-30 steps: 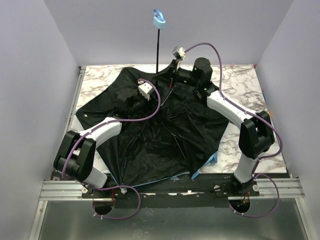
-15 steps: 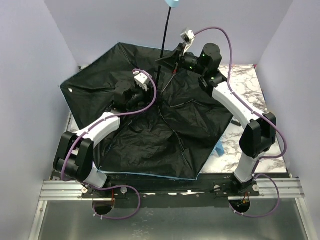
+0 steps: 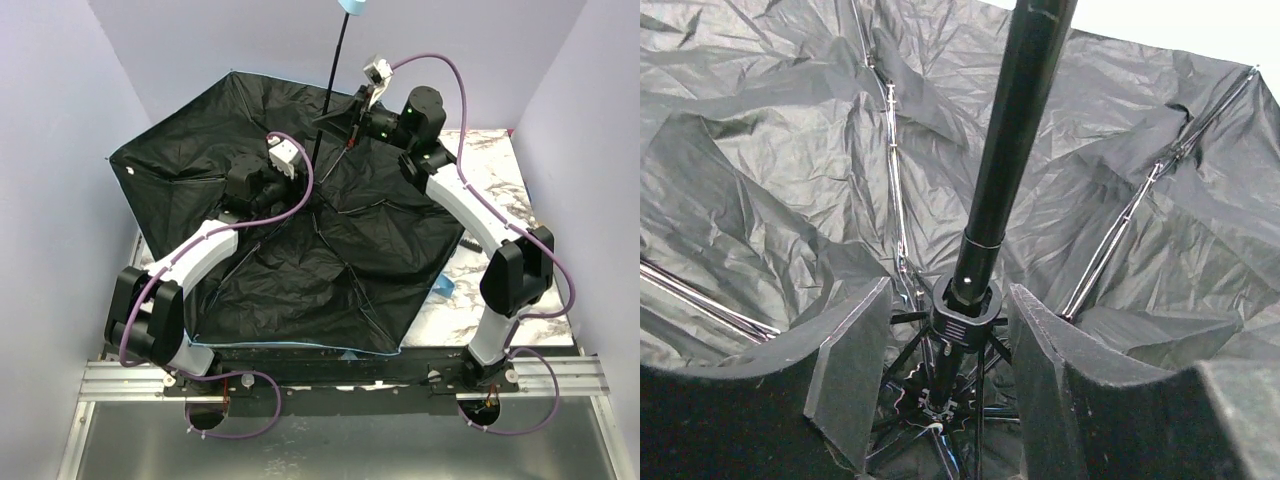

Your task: Open the umbrella

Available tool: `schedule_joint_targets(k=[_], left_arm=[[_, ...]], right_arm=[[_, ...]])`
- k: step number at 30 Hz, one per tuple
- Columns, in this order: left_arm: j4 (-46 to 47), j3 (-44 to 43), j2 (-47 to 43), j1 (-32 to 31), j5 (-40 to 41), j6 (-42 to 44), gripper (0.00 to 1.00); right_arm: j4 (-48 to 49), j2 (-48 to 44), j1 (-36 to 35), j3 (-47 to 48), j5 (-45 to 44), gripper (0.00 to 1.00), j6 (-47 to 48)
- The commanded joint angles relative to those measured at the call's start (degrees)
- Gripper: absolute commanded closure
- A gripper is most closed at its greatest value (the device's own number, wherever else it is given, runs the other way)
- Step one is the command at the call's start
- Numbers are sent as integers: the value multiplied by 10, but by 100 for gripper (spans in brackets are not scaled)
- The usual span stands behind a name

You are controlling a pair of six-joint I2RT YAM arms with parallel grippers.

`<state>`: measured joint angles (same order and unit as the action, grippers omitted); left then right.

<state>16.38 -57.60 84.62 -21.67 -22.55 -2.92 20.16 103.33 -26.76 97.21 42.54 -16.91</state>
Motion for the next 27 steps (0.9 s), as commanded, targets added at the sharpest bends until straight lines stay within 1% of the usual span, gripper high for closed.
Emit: schedule_joint_targets(k=[1,3,6,12,16,21,23,27], left_arm=[[-87,16,-9,10,-19,27,49],[-72,6,-25,3,-38,59,48],[-48,-10,-43,-3,-55,78,45],[-79,-59,-39,-16,-74,82,41],[-87,-78,-30,-35,-41,89,49],[-103,-89,-9,-43,-26,64,64],[-117,-83,-2,-40,-7,61,66],[-146,-59,1,-23,-3,59,67]], right_arm=[[85,-61,6,-24,26,100,-23],[87,-65,4,-54,31,100,-24],[89,-66,-2,-83,35,100,-22],[92,-75,-17,-120,40,100,-17],[90,-78,-23,-127,37,100,-13],[90,-82,-24,-120,30,100,-16],[83,-83,-23,-106,28,100,-14],[66,-83,-17,-71,16,100,-4]])
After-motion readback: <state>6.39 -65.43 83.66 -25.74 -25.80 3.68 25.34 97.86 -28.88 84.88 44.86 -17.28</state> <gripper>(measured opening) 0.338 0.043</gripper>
